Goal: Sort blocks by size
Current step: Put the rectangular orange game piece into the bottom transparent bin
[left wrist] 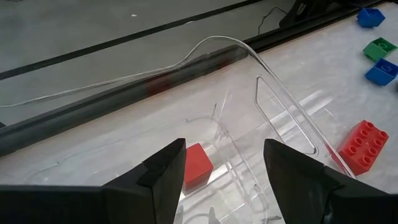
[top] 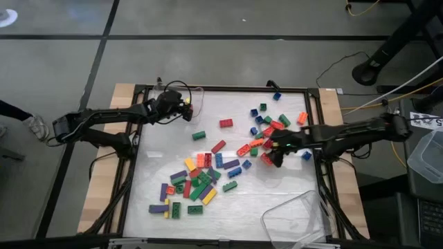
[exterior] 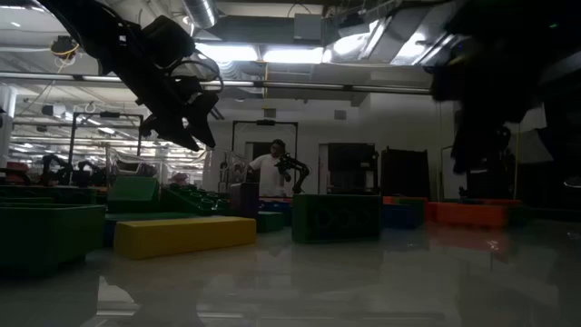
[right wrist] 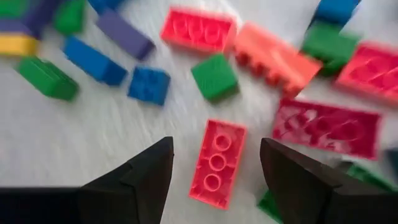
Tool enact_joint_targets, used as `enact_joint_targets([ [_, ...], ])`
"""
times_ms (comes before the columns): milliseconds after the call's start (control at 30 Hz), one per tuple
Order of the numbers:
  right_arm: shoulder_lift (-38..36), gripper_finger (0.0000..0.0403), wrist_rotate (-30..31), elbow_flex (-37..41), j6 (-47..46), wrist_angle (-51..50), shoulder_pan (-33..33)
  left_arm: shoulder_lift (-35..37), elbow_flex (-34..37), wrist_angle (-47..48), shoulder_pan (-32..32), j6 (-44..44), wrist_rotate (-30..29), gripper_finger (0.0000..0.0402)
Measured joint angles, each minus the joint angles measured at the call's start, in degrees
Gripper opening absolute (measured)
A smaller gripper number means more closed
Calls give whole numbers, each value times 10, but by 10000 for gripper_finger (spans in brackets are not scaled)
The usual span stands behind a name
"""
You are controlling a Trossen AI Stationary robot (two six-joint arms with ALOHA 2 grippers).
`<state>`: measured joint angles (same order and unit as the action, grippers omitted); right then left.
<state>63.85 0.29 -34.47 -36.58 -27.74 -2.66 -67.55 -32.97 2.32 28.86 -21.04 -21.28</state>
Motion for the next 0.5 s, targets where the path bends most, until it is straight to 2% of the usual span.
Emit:
enact_joint_targets([
  [267, 166, 241, 11, -91, -11, -74, 0, 0, 0, 0, 0, 0, 1, 205],
  [500, 224, 241, 12, -115, -24, -90, 0, 0, 0, 1, 0, 0, 3, 205],
])
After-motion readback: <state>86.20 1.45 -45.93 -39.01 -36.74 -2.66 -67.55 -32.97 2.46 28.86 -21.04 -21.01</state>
